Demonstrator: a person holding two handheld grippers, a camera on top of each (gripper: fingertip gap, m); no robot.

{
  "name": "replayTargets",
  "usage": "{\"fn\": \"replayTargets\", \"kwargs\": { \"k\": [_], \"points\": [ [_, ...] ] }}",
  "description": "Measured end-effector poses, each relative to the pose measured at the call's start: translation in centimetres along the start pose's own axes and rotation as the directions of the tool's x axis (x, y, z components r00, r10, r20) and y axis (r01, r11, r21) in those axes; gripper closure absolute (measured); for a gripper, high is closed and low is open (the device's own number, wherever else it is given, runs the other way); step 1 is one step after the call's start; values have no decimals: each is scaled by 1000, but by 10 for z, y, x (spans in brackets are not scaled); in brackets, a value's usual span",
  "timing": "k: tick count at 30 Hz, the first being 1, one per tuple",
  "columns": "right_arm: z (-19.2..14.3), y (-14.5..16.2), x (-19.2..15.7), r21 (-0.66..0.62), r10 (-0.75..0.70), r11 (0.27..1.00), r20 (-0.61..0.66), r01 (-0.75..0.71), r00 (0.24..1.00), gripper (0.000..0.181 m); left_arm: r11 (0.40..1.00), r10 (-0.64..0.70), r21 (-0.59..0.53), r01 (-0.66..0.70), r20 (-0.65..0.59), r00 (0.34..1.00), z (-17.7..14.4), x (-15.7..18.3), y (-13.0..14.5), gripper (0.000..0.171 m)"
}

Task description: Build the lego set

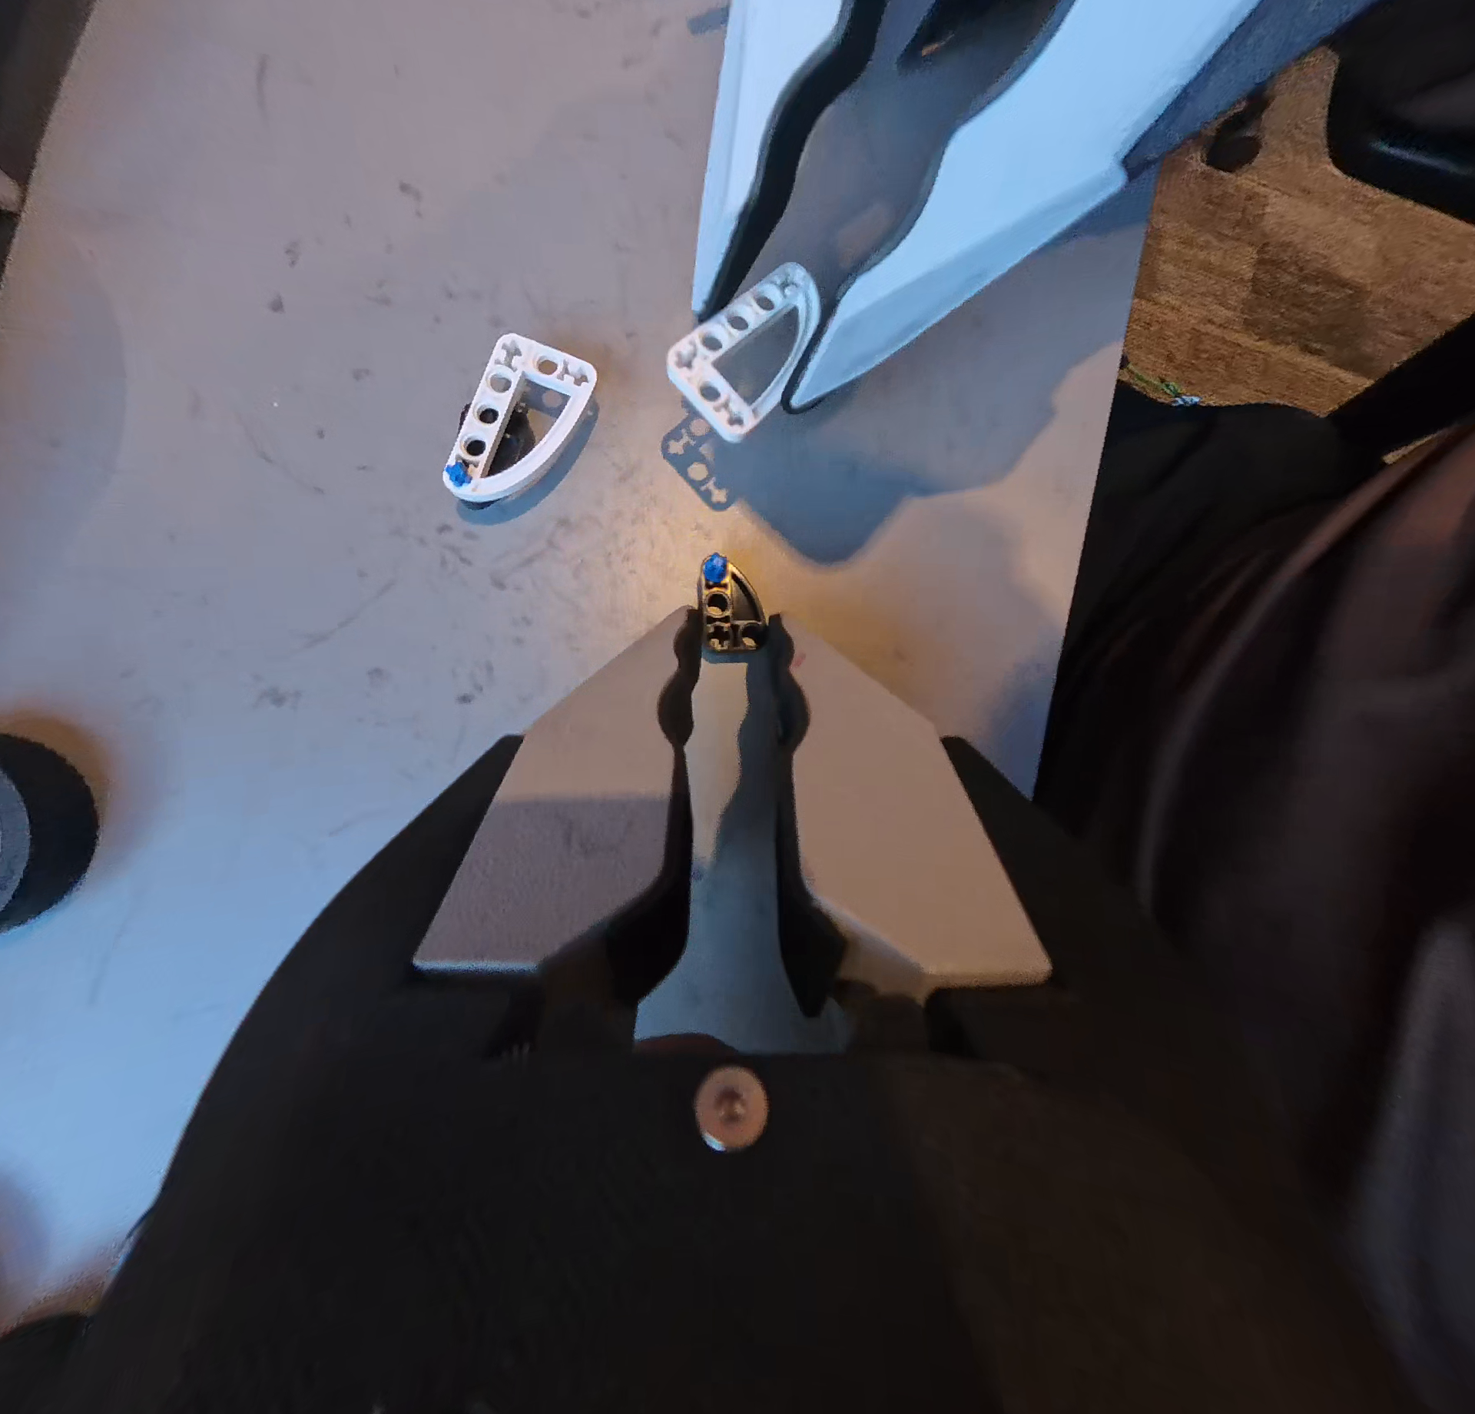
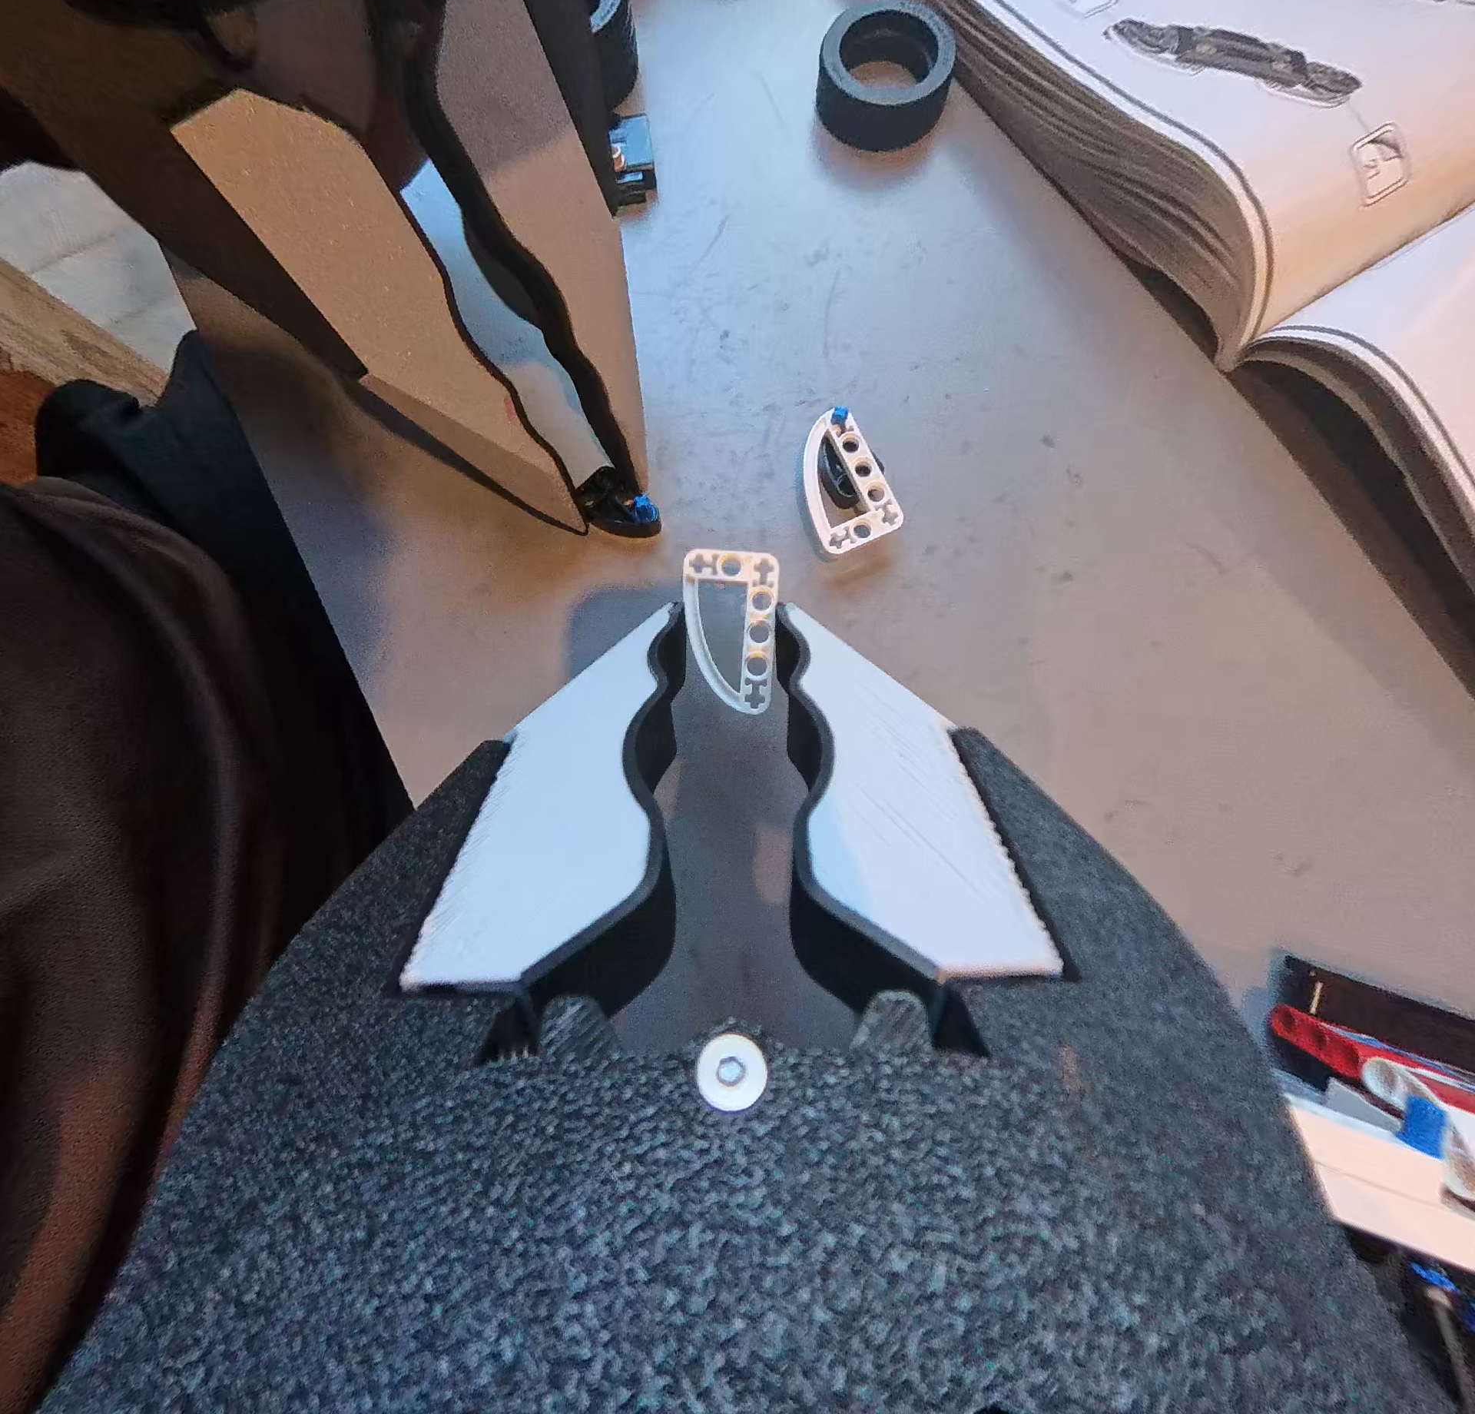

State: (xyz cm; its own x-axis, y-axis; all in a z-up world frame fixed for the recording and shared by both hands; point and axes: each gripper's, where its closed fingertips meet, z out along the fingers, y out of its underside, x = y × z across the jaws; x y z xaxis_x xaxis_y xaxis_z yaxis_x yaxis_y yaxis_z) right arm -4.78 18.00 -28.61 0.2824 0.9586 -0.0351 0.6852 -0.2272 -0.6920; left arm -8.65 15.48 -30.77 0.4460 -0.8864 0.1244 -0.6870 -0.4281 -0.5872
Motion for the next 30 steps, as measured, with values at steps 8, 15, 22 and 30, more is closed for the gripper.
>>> {"fn": "replayTargets", "kwargs": {
  "k": [8, 15, 22, 30],
  "points": [
    [-9, -10, 1, 74, -12, 997, 16, 11, 1000, 160, 999, 51, -6, -51, -7, 999, -1, 1, 0, 137],
    [-19, -29, -18, 188, -220, 960, 40, 209, 975, 159, 995, 35, 97, -39, 42, 999, -32, -1, -3, 132],
    [-16, -37, -39, 197, -456, 875, 23, 443, 890, 160, 979, -4, 201, 23, -93, 996, -39, 17, -20, 130],
    [-12, -37, -59, 213, -578, 796, -10, 567, 816, 159, 920, -216, 238, 311, -356, 909, -41, 28, -30, 145]
  ]
}}
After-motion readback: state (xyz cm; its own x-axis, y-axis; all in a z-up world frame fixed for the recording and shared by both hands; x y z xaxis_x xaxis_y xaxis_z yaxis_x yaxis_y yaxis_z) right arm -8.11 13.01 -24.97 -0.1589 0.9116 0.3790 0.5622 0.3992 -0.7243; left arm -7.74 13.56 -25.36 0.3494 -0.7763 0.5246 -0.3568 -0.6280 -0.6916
